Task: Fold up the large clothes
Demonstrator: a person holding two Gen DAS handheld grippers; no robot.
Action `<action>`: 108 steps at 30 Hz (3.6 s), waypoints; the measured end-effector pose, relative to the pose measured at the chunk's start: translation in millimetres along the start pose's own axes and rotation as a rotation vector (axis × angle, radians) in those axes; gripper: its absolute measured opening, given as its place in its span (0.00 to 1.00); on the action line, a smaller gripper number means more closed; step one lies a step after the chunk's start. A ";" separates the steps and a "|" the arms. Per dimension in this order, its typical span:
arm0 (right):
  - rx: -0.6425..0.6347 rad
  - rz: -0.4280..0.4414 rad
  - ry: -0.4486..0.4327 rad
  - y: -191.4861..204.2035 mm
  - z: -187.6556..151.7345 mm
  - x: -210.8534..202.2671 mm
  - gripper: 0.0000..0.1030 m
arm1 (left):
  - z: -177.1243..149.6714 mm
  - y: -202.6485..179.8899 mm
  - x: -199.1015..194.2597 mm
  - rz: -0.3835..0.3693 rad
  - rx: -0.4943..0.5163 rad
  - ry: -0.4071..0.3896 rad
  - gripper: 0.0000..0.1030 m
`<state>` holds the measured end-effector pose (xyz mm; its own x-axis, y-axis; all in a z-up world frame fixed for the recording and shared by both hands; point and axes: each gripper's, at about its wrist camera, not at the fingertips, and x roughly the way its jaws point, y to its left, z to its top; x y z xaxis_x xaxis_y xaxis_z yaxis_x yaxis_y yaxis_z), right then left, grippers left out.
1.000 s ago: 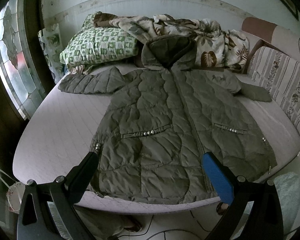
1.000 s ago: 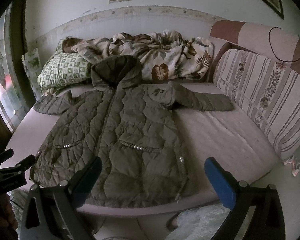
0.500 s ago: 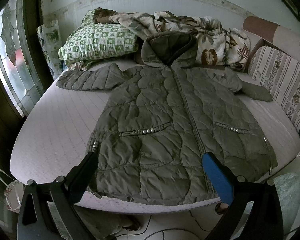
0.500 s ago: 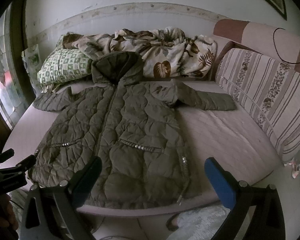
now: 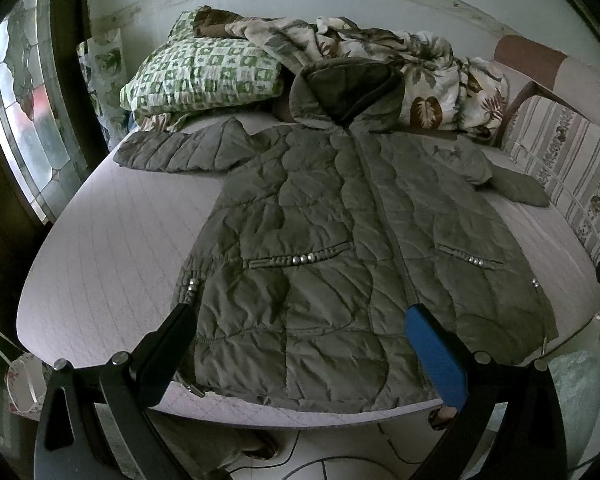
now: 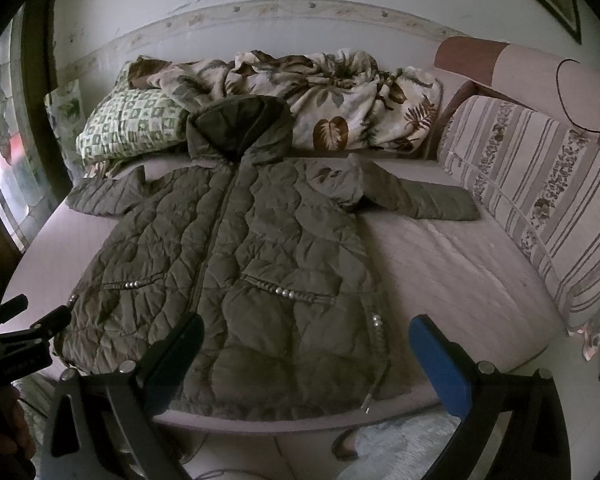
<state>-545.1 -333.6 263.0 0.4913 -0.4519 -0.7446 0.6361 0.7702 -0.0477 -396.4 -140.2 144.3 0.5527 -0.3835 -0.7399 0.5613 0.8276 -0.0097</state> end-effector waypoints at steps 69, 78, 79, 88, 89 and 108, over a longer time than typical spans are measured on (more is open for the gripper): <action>-0.450 0.280 0.196 282.5 155.2 286.4 1.00 | 228.2 467.7 372.0 0.152 -0.726 0.243 1.00; -0.436 0.257 0.210 286.9 164.6 322.8 1.00 | 273.8 431.1 416.8 0.146 -0.492 0.280 0.99; -0.434 0.252 0.211 287.6 166.2 326.4 1.00 | 276.8 420.3 421.3 0.161 -0.441 0.286 0.98; -0.422 0.236 0.204 297.5 183.0 350.5 1.00 | 275.4 421.3 396.6 0.148 -0.453 0.182 0.25; -0.422 0.237 0.202 298.7 184.1 352.0 1.00 | 274.9 420.9 391.4 0.162 -0.441 0.175 0.23; -0.389 0.169 0.380 368.7 196.1 452.0 1.00 | 264.7 386.6 224.9 0.170 -0.277 -0.015 0.20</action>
<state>28.2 -342.2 39.4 0.2728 -0.1700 -0.9469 0.2664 0.9591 -0.0954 108.0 -15.0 152.1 0.6341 -0.2344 -0.7369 0.2720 0.9597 -0.0712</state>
